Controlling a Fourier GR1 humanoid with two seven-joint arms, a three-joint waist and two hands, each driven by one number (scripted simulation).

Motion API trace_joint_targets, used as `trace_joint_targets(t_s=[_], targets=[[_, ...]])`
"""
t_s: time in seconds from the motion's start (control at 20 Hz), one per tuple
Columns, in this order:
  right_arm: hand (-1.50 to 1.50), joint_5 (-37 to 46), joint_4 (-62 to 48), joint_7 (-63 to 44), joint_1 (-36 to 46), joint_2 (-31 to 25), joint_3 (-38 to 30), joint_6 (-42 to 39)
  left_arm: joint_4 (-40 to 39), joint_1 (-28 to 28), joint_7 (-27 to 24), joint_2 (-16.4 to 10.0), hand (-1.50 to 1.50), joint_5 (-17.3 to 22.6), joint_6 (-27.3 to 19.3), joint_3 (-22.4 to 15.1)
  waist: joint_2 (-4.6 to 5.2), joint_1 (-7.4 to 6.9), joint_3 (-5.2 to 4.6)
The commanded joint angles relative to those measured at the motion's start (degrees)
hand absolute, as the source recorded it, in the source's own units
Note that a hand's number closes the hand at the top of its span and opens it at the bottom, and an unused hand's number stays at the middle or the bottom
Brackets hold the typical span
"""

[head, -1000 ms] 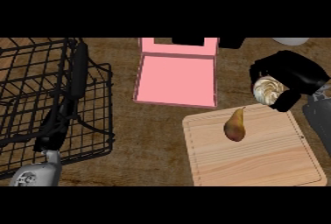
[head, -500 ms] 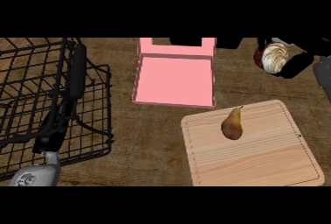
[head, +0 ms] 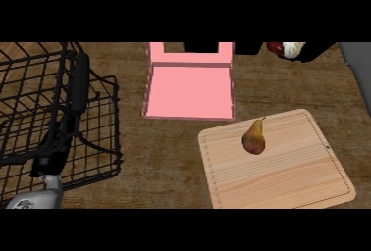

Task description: Pick the cupcake from the cutting board and place it in the cardboard box

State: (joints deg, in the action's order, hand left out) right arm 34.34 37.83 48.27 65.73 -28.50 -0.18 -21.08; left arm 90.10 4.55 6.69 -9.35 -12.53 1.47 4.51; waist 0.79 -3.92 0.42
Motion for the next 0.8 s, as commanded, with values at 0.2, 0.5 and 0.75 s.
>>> trace_joint_targets(t_s=[0.2, 0.5, 0.75], targets=[[1.5, -3.32, -4.62, 2.75, 8.65, 4.02, 1.25, -9.03, 1.63, -4.38, 0.46, 1.44, 0.0, -1.57, -1.01, -1.17, -0.4, 1.75, -0.43], [1.5, -2.31, -5.96, -5.81, 14.03, 11.42, 3.44, -6.14, 2.5, -4.56, 0.23, 1.37, 0.0, -1.89, -1.52, -0.22, -0.57, 2.22, -0.45], [1.5, 1.2, -7.8, -8.08, 11.61, 19.63, 7.12, 0.88, -1.22, -4.68, -2.69, 1.94, 0.0, -1.55, -1.45, 0.5, -0.33, 2.31, -0.48]])
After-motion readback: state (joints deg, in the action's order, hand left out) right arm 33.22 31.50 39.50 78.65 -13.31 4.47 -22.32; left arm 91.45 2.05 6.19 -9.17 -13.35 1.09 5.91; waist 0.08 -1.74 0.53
